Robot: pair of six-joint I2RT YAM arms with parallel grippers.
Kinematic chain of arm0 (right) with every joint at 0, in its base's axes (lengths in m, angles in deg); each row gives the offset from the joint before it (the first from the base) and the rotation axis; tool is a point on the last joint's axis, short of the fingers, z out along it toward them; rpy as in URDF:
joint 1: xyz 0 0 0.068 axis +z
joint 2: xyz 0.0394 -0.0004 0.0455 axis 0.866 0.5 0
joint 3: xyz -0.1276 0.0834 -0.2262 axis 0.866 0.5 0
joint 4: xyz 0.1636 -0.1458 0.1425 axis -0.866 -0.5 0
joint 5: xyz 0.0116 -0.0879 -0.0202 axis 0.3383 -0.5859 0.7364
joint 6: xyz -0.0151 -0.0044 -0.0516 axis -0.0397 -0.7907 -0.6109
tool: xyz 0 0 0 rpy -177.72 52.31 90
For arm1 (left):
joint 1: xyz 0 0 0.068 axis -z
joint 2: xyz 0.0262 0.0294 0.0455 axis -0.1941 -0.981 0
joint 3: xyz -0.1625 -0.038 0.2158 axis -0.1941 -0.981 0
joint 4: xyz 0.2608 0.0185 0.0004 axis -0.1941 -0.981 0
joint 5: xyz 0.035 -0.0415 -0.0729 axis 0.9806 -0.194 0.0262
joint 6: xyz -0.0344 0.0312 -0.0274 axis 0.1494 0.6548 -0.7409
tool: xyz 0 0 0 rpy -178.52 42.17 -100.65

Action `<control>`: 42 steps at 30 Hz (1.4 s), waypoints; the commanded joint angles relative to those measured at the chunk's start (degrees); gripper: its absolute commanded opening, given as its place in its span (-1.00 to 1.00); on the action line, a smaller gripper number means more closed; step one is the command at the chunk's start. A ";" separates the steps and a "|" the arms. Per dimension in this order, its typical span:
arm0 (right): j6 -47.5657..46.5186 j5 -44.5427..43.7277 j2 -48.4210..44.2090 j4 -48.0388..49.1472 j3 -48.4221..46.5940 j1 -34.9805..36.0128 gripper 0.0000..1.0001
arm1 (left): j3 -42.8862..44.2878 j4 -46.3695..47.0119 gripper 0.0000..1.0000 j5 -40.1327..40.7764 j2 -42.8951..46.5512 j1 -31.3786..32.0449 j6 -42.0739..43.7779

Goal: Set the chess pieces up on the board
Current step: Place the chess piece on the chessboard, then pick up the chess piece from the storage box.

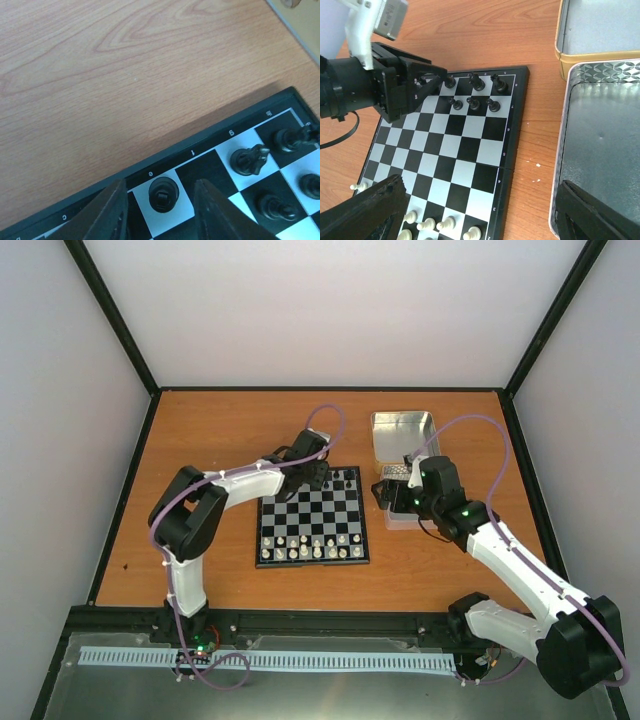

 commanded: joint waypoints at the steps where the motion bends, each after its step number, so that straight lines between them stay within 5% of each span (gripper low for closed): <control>1: 1.50 -1.88 -0.55 -0.32 -1.29 -0.58 0.62 | 3.93 -1.71 -0.20 -0.87 4.63 0.47 0.28; 10: 6.34 -16.69 -1.50 -9.15 -3.34 -4.72 0.61 | 2.73 -5.51 -0.03 -0.95 17.31 0.39 -2.17; 19: 9.10 -29.34 7.82 -17.67 -7.68 -8.13 0.43 | -10.78 -3.42 0.17 -6.02 39.55 0.14 0.95; 27: 6.01 -29.03 22.15 -15.84 -12.75 -9.85 0.21 | -17.35 -2.59 0.34 -7.41 51.24 0.03 3.33; 35: 0.09 -26.50 30.61 -21.31 -14.88 -10.00 0.33 | -18.23 -0.15 0.34 -9.55 51.56 0.03 1.93; 42: -3.43 -21.59 34.79 -21.62 -16.40 -10.29 0.18 | -18.14 0.05 0.34 -9.54 50.28 0.03 1.91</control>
